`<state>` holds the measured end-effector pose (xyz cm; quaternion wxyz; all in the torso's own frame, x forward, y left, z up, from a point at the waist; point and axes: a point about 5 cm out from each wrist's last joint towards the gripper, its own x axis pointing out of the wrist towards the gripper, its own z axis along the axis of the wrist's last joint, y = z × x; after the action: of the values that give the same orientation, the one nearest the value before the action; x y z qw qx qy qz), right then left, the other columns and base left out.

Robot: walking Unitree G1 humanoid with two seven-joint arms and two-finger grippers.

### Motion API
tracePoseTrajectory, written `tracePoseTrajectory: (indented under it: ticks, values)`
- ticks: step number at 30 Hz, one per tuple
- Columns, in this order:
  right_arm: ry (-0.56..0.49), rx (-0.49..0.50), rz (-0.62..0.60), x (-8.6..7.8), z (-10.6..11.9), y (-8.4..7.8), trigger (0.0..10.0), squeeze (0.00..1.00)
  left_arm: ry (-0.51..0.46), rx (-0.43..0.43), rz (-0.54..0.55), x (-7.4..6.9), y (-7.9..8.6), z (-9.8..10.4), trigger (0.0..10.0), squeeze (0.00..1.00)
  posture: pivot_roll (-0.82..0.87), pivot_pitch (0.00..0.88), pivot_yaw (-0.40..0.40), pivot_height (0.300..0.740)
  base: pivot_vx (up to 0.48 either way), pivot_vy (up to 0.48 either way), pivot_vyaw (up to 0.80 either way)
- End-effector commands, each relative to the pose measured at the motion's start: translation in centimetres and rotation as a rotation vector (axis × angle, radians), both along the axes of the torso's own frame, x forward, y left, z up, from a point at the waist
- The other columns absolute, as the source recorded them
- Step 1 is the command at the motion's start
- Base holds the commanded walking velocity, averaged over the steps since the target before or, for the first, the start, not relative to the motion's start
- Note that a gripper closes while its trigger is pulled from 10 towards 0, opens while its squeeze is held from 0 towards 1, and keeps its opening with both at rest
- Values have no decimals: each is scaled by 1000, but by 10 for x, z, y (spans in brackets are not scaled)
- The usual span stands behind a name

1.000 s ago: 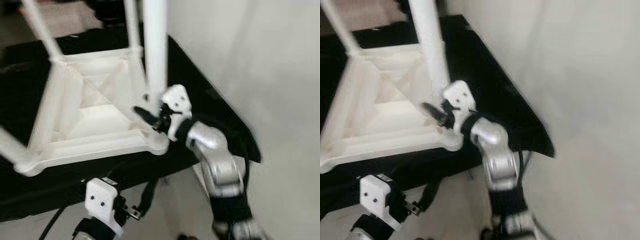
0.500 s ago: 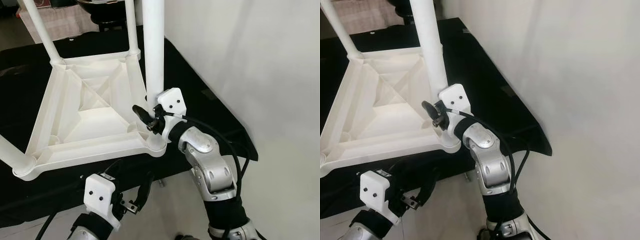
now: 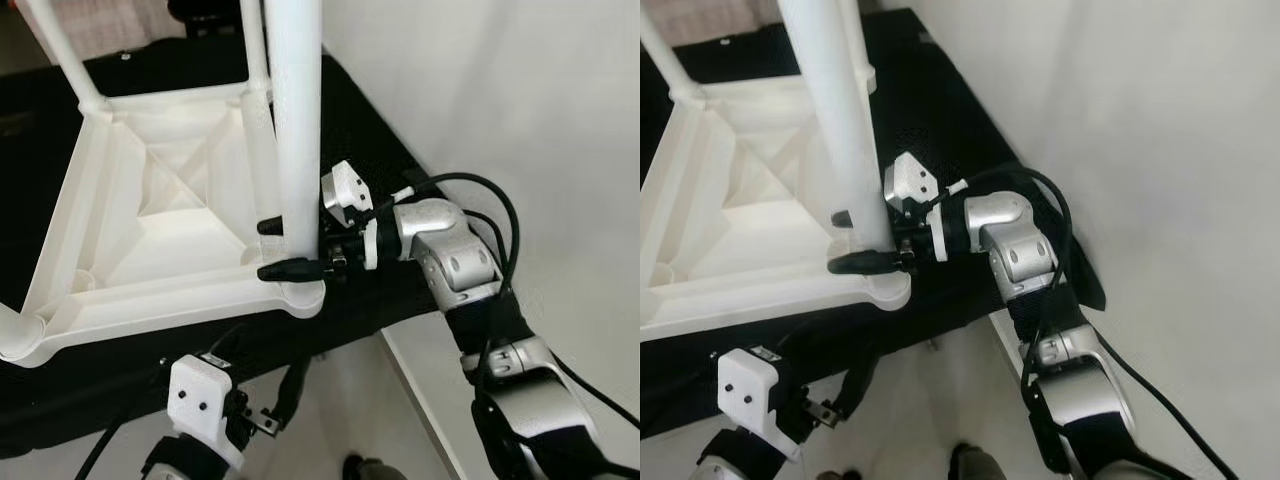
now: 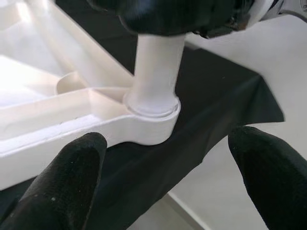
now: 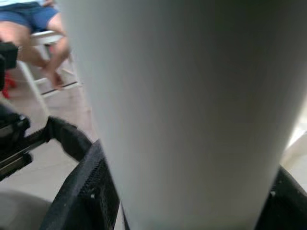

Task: Building children table

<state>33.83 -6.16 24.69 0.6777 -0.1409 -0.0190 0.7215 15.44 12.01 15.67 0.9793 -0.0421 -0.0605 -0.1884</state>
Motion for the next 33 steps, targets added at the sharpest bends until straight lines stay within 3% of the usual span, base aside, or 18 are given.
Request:
tracePoseTrajectory:
  ticks: [1,5,6,10,15,16,18,19,20,21,22,23,24,25,26,27,29,33]
  values:
    - [-4,-4,43,2,4,6,10000,0,24,4,1,-6,-1,-1,10000,0,15,275,-36,740,0,0,0]
    - [4,-1,57,4,7,9,10000,0,28,5,1,-7,-2,-1,10000,0,19,279,-35,740,0,0,0]
    - [21,6,88,6,9,10,0,0,32,5,0,-9,-2,0,10000,0,20,281,-33,740,0,0,0]
    - [40,9,144,8,10,6,0,0,38,3,-2,-11,-3,-1,10000,0,14,280,-31,740,0,0,0]
    - [35,5,121,11,8,2,0,0,40,3,-4,-11,-3,-1,10000,0,8,277,-34,740,0,0,0]
    - [23,7,-82,13,-3,-7,0,0,40,1,-5,-10,-3,-1,10000,0,-6,276,-42,740,0,0,0]
    - [23,7,-82,13,-3,-7,0,0,40,1,-5,-10,-3,-1,10000,0,-6,276,-42,740,0,0,0]
    - [18,7,-176,12,-9,-12,0,0,40,0,-6,-9,-3,-2,10000,0,-6,276,-42,740,0,0,0]
    - [18,7,-176,12,-9,-12,0,0,40,0,-6,-9,-3,-2,10000,0,-6,276,-42,740,0,0,0]
    - [54,4,-322,10,-21,-13,0,0,39,0,-6,-9,-3,-2,10000,0,-10,276,-46,740,0,0,0]
    - [54,4,-322,10,-21,-13,0,0,39,0,-6,-9,-3,-2,10000,0,-10,276,-46,740,0,0,0]
    - [109,14,-568,-2,-41,-5,0,0,37,2,-4,-8,-1,-2,10000,0,-19,274,-33,740,0,0,0]
    - [109,14,-568,-2,-41,-5,0,0,37,2,-4,-8,-1,-2,10000,0,-19,274,-33,740,0,0,0]
    - [134,23,-749,-21,-56,7,0,0,34,8,-6,-6,1,-2,10000,0,-26,260,-25,740,0,0,0]
    - [134,23,-749,-21,-56,7,0,0,34,8,-6,-6,1,-2,10000,0,-26,260,-25,740,0,0,0]
    - [150,40,-879,-34,-62,11,0,0,31,12,-7,-4,2,-3,10000,0,-26,260,-25,740,0,0,0]
    - [139,89,-939,-33,-59,24,0,0,27,18,-9,-1,2,-4,10000,0,-23,229,-24,740,0,0,0]
    - [119,149,-936,-21,-52,43,0,0,22,24,-11,4,3,-6,10000,0,-17,210,-31,740,0,0,0]
